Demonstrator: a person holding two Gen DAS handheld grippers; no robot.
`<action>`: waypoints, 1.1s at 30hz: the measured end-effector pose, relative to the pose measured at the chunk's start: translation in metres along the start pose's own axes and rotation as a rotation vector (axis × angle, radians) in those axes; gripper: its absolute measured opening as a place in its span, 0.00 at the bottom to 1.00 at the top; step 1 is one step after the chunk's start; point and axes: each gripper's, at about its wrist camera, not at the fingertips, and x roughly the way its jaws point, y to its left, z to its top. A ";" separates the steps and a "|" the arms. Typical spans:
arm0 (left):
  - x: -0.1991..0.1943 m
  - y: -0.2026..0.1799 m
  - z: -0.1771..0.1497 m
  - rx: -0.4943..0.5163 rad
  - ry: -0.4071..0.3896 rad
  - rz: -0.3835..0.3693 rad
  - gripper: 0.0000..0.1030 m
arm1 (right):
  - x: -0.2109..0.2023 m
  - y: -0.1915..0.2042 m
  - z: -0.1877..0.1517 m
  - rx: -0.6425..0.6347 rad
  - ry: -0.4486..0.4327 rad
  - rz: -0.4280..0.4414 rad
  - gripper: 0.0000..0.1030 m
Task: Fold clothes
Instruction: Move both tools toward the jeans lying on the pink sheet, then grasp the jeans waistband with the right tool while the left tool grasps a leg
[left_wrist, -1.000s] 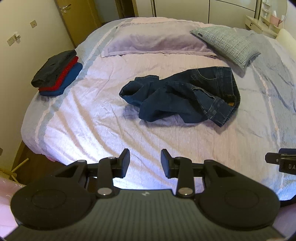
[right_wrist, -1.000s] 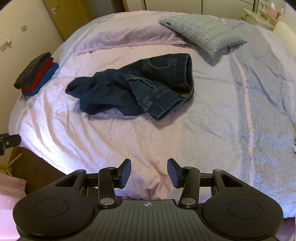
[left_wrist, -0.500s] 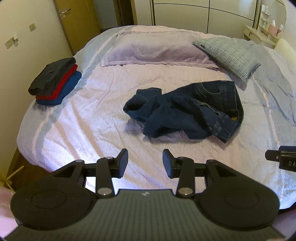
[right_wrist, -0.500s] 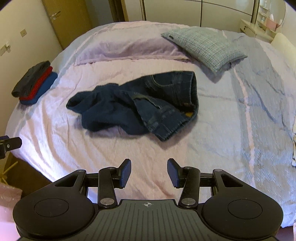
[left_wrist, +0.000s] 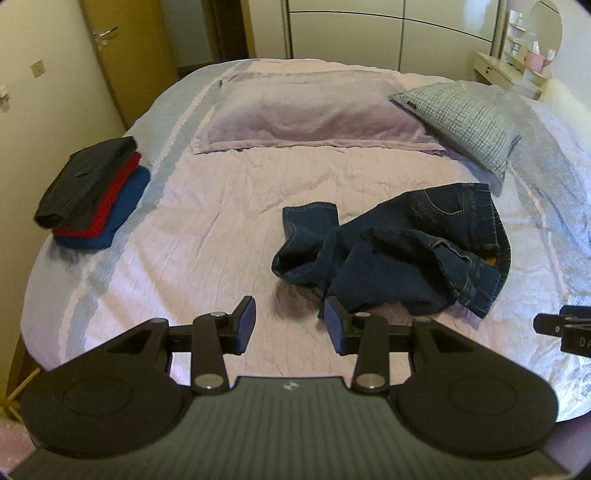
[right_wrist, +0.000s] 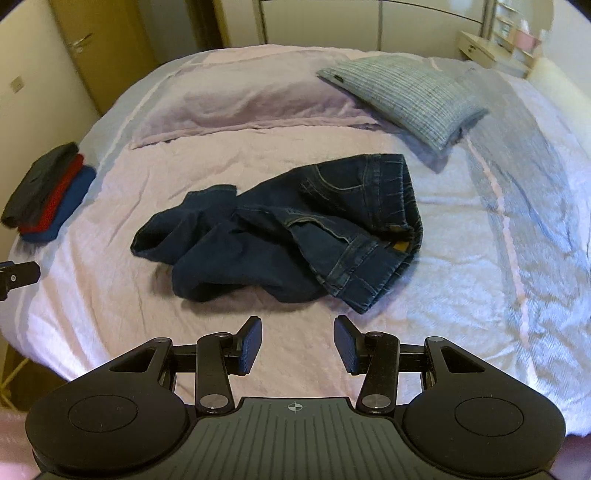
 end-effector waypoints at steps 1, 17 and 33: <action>0.005 0.004 0.003 0.005 -0.004 -0.016 0.37 | 0.004 0.001 0.000 0.017 0.003 -0.007 0.46; 0.109 0.053 -0.007 -0.041 0.101 -0.178 0.41 | 0.081 -0.060 -0.060 0.515 0.144 0.008 0.46; 0.188 0.048 -0.050 -0.278 0.174 -0.066 0.41 | 0.215 -0.167 -0.065 1.113 -0.068 0.264 0.64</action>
